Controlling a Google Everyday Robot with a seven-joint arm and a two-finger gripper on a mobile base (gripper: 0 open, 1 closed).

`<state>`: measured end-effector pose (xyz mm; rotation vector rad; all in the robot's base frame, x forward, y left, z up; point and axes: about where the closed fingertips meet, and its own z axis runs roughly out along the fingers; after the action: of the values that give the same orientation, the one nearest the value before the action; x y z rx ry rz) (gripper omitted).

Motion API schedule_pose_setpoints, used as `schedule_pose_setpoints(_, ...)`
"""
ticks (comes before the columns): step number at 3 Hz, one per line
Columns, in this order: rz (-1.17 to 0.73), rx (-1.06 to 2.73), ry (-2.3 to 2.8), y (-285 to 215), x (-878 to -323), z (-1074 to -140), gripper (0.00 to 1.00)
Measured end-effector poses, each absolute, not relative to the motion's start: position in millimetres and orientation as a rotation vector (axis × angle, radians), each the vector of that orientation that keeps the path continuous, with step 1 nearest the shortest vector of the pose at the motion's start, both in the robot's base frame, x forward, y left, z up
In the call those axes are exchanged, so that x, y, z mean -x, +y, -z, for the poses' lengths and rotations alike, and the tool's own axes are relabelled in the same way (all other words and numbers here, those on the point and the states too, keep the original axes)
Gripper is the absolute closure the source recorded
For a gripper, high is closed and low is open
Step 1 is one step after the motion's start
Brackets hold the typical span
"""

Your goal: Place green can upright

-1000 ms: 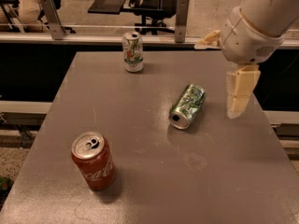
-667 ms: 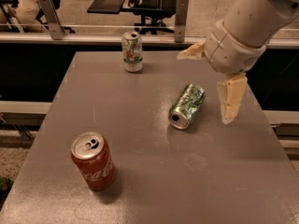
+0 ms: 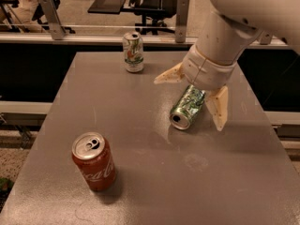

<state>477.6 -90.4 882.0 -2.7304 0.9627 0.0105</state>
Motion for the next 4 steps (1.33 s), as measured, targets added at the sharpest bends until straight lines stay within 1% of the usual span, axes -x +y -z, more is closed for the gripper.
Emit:
schedule_pose_setpoints(1,-0.042,2.888,0.767,-86,-478,-859,0.00)
schedule_pose_setpoints(3,-0.054,2.998,0.646,-85,-490,-841,0.00)
schedule_pose_setpoints(4,-0.068,3.024,0.637,-87,-495,-835,0.15)
